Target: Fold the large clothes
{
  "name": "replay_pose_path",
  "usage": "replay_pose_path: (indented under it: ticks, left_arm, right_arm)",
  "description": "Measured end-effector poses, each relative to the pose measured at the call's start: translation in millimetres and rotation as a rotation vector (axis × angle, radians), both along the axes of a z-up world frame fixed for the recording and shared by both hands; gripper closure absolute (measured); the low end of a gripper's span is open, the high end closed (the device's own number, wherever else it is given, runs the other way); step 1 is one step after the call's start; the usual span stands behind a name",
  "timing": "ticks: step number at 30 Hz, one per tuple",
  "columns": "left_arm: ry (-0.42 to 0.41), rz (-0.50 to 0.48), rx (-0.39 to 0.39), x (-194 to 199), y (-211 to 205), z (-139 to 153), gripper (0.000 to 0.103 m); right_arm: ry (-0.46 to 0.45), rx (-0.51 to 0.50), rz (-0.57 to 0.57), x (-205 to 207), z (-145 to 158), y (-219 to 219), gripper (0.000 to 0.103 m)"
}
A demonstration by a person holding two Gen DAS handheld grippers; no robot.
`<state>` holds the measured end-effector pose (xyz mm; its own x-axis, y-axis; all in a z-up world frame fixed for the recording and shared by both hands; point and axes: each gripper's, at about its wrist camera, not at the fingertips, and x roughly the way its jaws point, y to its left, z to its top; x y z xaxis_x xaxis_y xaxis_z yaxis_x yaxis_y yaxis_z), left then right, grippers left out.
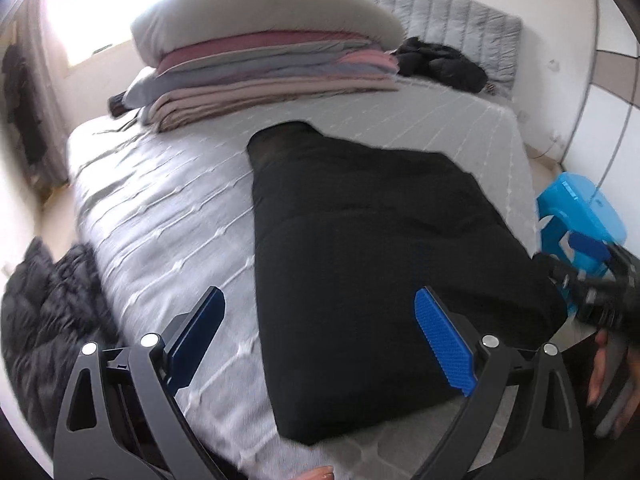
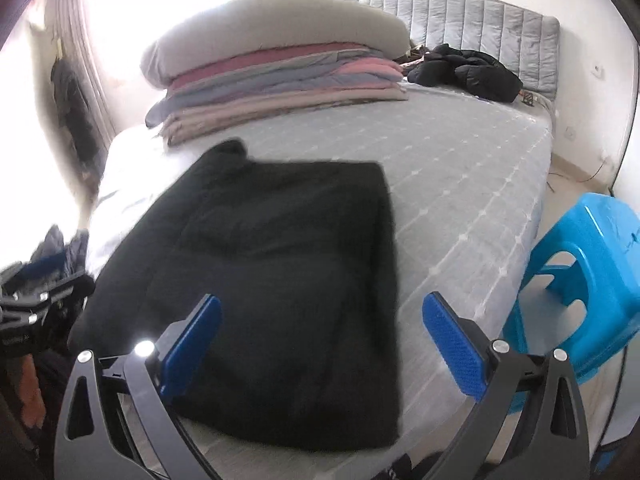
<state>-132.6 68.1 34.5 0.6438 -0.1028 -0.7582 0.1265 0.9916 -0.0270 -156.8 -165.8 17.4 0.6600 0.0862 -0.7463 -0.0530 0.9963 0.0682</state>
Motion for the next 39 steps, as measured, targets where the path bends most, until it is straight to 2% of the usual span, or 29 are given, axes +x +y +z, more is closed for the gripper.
replay_pose_path:
  ticks: [3,5,7,9,10,12,14,15,16,18,20,23,24,26,27,28,29,30,31,32,33,36,39]
  left_arm:
    - [-0.012,0.014,0.004,-12,-3,6,0.01]
    - [-0.012,0.022,0.001,-14,2,7,0.01]
    - [0.024,0.019,-0.051,-10,14,6,0.01]
    - [0.109,-0.017,-0.19,5,36,2,0.01]
    - [0.186,-0.044,-0.309,21,54,-6,0.01]
    - [0.285,-0.092,-0.481,49,80,-25,0.01]
    - [0.356,-0.077,-0.575,71,98,-44,0.01]
    - [0.399,-0.079,-0.668,84,109,-57,0.01]
    - [0.428,-0.082,-0.722,92,114,-65,0.01]
    - [0.478,-0.098,-0.768,107,112,-81,0.01]
    - [0.498,-0.094,-0.749,116,104,-91,0.009]
    - [0.583,-0.081,-0.749,130,88,-115,0.008]
    - [0.606,-0.083,-0.759,132,84,-122,0.008]
    - [0.598,-0.092,-0.739,134,77,-125,0.007]
    - [0.589,-0.091,-0.732,133,77,-125,0.016]
    - [0.566,-0.087,-0.697,131,77,-121,0.022]
    - [0.527,-0.101,-0.641,127,74,-112,0.034]
    - [0.478,-0.115,-0.582,121,68,-100,0.045]
    - [0.445,-0.129,-0.534,117,63,-90,0.049]
    - [0.398,-0.146,-0.47,113,57,-76,0.056]
    - [0.376,-0.151,-0.439,112,54,-69,0.058]
    - [0.27,-0.166,-0.328,112,54,-31,0.061]
    - [0.205,-0.155,-0.285,127,83,1,0.061]
  right_arm:
    - [-0.006,0.022,0.031,-14,1,15,0.006]
    - [0.008,0.052,0.027,-10,3,7,0.006]
    - [0.079,0.192,0.004,5,2,-25,0.006]
    - [0.174,0.281,-0.007,27,-7,-54,0.006]
    - [0.21,0.328,-0.015,38,-12,-69,0.006]
    - [0.314,0.389,-0.04,64,-28,-99,0.006]
    - [0.402,0.517,-0.018,85,-46,-119,0.006]
    - [0.444,0.595,-0.005,93,-56,-124,0.006]
    - [0.487,0.655,0.01,101,-66,-126,0.006]
    - [0.529,0.669,0.011,110,-80,-124,0.006]
    - [0.574,0.677,0.031,120,-95,-117,0.006]
    - [0.633,0.794,0.082,128,-121,-99,0.006]
    - [0.633,0.819,0.098,131,-125,-92,0.006]
    - [0.617,0.833,0.112,133,-125,-84,0.006]
    - [0.605,0.829,0.112,133,-126,-82,0.009]
    - [0.599,0.822,0.116,132,-126,-81,0.021]
    - [0.589,0.821,0.127,131,-124,-80,0.035]
    - [0.563,0.839,0.141,129,-119,-80,0.043]
    - [0.525,0.835,0.165,127,-110,-77,0.05]
    - [0.5,0.823,0.178,127,-103,-74,0.052]
    - [0.47,0.828,0.193,125,-95,-71,0.054]
    - [0.392,0.866,0.245,126,-79,-59,0.056]
    - [0.33,0.906,0.288,144,-66,-37,0.056]
